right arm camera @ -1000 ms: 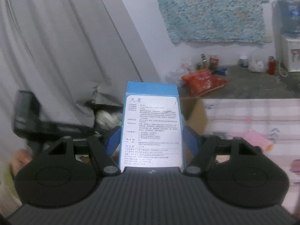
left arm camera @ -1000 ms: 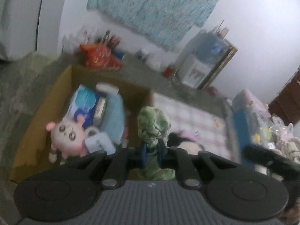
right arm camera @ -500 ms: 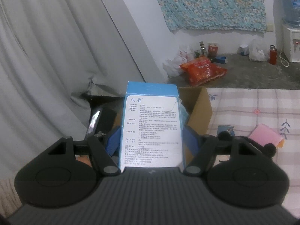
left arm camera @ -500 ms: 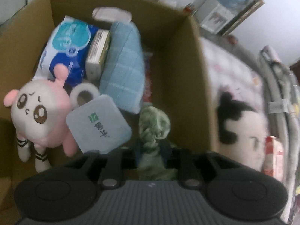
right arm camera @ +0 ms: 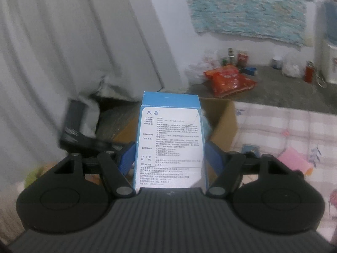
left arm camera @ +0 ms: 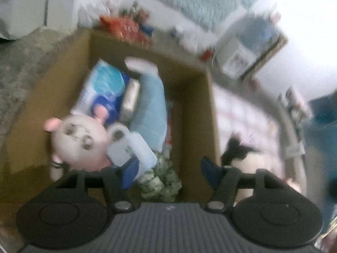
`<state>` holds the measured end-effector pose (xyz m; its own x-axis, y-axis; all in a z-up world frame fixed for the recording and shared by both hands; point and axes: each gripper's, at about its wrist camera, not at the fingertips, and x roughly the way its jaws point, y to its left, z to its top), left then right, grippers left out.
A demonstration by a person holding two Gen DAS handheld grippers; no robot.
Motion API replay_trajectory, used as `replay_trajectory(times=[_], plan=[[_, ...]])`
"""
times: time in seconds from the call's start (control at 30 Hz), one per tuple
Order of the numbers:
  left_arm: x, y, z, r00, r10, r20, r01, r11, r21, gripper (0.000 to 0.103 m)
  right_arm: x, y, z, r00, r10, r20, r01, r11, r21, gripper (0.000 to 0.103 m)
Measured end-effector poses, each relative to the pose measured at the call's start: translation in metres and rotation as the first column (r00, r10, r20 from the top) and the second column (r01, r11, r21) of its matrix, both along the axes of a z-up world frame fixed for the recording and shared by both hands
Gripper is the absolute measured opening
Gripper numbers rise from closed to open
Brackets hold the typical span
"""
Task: Organize soft objects
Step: 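Carry the cloth and box into the cardboard box and open both grippers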
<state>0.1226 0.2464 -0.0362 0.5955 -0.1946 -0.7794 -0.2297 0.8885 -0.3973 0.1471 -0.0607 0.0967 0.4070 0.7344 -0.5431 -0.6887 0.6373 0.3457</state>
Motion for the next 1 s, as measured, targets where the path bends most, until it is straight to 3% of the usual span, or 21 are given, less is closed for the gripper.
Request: replay_trajectory(times=[0.1,0.17,0.27,0.4,0.57,0.8,0.9,1.0], plan=[[-0.038,0.021,0.033,0.992,0.077,0.100,-0.077,0.997,-0.002,0.080,-0.004,0.031,0.004,0.990,0.139,0.020,-0.138,0.989,-0.060,0.071],[-0.060,0.036,0.051,0.978,0.136,0.160,-0.142,0.989,0.030,0.082,-0.005,0.060,-0.001,0.969,0.248,0.019,-0.244,0.962,-0.123,0.071],[-0.089,0.053,0.072,0.949,0.210,0.234,-0.230,0.971,0.065,0.083,-0.004,0.113,-0.018,0.909,0.417,-0.022,-0.411,0.883,-0.225,0.071],[-0.110,0.072,0.084,0.927,0.255,0.276,-0.284,0.956,0.068,0.084,0.000,0.176,-0.050,0.824,0.553,-0.123,-0.560,0.764,-0.319,0.071],[-0.121,0.089,0.083,0.910,0.300,0.286,-0.325,0.945,0.043,0.084,-0.001,0.240,-0.096,0.743,0.635,-0.210,-0.661,0.648,-0.378,0.071],[-0.118,0.100,0.070,0.910,0.315,0.268,-0.338,0.940,0.044,0.084,-0.012,0.286,-0.141,0.659,0.695,-0.289,-0.742,0.537,-0.401,0.072],[-0.115,0.101,0.065,0.915,0.313,0.256,-0.335,0.941,0.046,0.084,-0.011,0.295,-0.157,0.644,0.692,-0.326,-0.756,0.511,-0.409,0.072],[-0.116,0.101,0.062,0.917,0.308,0.254,-0.328,0.944,0.041,0.084,0.000,0.297,-0.163,0.649,0.659,-0.381,-0.761,0.547,-0.349,0.073]])
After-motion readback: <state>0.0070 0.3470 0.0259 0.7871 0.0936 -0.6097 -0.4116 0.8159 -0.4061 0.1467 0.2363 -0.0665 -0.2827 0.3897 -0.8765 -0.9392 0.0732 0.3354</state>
